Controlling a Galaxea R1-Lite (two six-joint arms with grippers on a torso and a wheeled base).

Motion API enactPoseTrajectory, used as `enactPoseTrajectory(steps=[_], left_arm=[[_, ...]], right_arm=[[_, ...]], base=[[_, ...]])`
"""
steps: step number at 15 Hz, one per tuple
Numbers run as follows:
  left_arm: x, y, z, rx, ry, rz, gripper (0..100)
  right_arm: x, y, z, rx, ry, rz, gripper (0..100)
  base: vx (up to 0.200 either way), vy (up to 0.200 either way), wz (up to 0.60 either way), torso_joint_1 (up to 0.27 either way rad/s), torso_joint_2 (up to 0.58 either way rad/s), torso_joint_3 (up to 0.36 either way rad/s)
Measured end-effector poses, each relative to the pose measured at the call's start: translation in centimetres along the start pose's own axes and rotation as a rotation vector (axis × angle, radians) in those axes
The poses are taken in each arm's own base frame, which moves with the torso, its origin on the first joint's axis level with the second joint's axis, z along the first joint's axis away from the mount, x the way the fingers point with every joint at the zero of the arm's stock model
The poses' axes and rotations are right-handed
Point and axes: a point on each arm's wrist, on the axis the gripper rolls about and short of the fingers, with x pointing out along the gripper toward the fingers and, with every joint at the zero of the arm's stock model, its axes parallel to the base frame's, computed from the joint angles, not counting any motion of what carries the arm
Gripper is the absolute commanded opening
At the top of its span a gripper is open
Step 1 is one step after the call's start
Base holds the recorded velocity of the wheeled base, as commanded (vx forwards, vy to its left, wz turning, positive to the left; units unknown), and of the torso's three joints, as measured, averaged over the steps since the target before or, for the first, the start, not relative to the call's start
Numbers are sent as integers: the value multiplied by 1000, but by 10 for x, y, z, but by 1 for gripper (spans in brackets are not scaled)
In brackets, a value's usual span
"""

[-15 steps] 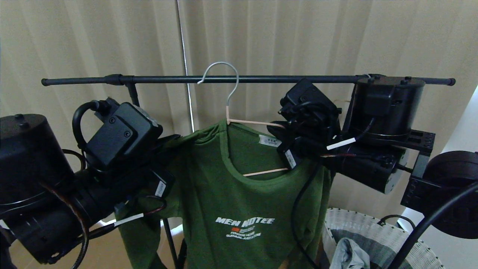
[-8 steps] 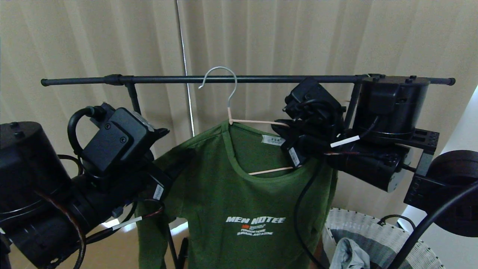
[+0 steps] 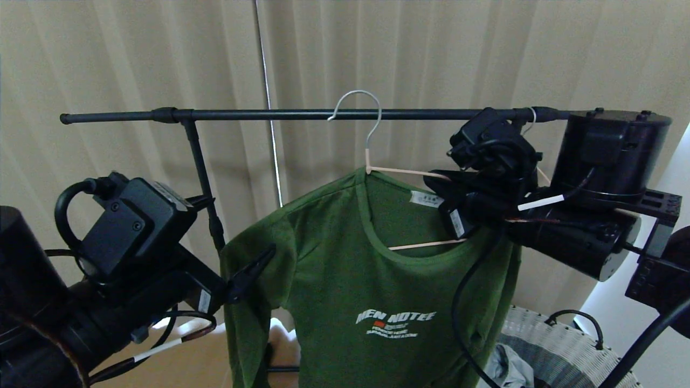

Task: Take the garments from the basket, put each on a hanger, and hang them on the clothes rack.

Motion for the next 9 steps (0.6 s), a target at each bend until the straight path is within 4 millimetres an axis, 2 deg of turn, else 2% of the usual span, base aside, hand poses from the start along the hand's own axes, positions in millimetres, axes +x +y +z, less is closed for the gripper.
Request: enactPoseTrajectory(steps=[4,9], left_arm=[[-8,13,-21,-3,72,58,100],[-14,10,-40,-3,135,29,100]], right_arm=[[-13,-14,3,14,-21,-38,0],[-24,-18,8,21,-49,-40,0]], base=[[0,0,0,0,0,0],[0,0,0,0,0,0]])
